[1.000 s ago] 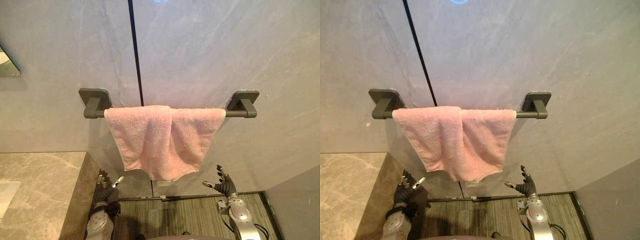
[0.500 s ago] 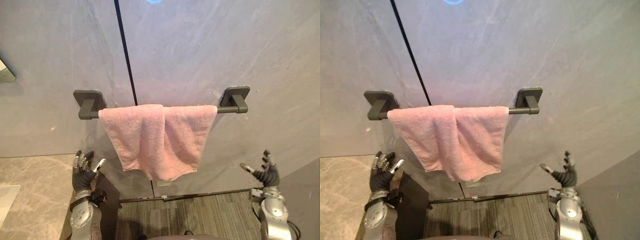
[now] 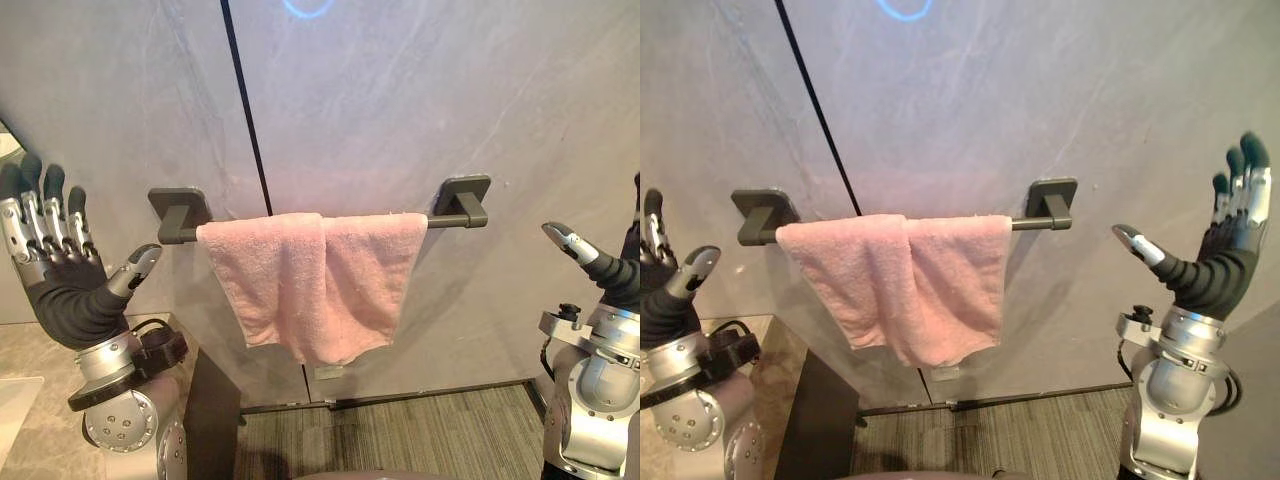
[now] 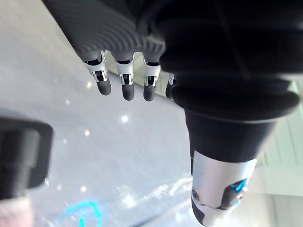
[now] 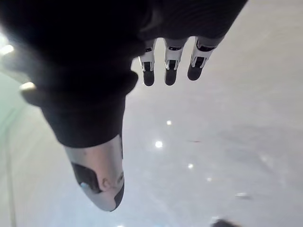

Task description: Organize washtable

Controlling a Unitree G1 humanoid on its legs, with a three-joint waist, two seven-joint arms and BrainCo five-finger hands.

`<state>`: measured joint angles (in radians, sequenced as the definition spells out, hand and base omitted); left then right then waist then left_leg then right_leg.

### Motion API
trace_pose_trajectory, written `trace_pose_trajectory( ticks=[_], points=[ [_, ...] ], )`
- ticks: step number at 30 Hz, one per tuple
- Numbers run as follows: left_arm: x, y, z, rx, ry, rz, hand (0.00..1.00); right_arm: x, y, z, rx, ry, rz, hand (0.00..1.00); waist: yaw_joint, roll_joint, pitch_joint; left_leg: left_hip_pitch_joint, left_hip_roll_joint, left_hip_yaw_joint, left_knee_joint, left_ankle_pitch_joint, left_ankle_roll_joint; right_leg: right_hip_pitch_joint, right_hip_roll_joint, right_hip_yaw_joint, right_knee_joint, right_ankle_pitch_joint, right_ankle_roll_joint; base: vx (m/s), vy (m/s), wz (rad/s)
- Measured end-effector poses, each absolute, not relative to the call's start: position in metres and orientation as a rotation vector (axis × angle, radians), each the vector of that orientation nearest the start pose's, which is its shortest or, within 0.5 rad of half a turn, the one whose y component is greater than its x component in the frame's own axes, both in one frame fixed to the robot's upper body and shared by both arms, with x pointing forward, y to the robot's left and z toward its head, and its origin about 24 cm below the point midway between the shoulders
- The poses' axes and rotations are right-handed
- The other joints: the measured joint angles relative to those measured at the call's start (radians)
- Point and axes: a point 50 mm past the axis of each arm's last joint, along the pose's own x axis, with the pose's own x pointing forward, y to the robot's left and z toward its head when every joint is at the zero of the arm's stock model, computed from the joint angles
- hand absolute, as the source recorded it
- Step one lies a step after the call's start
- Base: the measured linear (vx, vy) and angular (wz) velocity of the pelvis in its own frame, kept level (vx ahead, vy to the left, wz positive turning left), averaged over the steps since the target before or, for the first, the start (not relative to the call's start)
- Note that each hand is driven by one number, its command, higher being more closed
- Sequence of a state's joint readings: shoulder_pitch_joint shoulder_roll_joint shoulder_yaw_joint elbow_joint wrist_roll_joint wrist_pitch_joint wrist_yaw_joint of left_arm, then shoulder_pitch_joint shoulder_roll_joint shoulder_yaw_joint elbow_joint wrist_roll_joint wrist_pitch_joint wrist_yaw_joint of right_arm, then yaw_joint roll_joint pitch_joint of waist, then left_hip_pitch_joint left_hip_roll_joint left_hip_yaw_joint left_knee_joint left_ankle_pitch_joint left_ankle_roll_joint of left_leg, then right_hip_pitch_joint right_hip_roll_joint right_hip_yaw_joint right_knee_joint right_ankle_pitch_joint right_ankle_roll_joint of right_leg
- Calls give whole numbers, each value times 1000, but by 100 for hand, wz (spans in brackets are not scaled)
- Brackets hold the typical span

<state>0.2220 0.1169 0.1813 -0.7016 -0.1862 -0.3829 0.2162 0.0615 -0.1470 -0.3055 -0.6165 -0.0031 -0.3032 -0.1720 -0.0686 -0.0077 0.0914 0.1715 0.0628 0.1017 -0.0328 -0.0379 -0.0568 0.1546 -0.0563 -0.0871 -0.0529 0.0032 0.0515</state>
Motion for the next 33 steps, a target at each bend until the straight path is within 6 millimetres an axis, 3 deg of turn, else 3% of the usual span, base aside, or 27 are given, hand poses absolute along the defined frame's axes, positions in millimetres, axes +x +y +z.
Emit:
trace_pose_trajectory(
  ticks=[4, 9, 16, 22, 26, 33],
  points=[
    [159, 182, 200, -154, -963, 85, 0, 186, -189, 214, -72, -1008, -131, 0, -1, 2, -3, 4, 0, 4, 0, 0, 0, 1, 0, 4, 3, 0, 0, -25, -5, -3],
    [164, 153, 198, -310, -922, -215, 0, 189, -151, 226, 139, -1079, 232, 0, 1, 3, -4, 9, 0, 7, 2, 0, 0, 1, 0, 7, 12, 0, 0, 0, 0, 0],
    [164, 130, 188, -380, -798, -577, 0, 187, -133, 220, 292, -994, 593, 0, 0, 2, -5, 22, 0, 9, 4, 0, 1, 15, 0, 10, 14, 0, 0, -36, -7, -1],
    [164, 122, 174, -385, -672, -784, 0, 186, -123, 208, 266, -845, 827, 0, -1, 2, -5, 28, 1, 15, 4, 0, 1, 16, 2, 18, 14, 0, 0, -32, -7, -3],
    [162, 116, 162, -355, -583, -878, 0, 183, -117, 188, 232, -685, 937, 0, -1, 2, -5, 28, 1, 15, 4, 0, 1, 16, 2, 18, 14, 1, 0, 0, 0, 0],
    [165, 114, 119, -311, -332, -909, 0, 184, -114, 145, 190, -417, 971, 0, -1, 0, -4, 28, 2, 17, 3, 0, 1, 15, 2, 18, 13, 1, 0, 0, 0, 0]
  ],
)
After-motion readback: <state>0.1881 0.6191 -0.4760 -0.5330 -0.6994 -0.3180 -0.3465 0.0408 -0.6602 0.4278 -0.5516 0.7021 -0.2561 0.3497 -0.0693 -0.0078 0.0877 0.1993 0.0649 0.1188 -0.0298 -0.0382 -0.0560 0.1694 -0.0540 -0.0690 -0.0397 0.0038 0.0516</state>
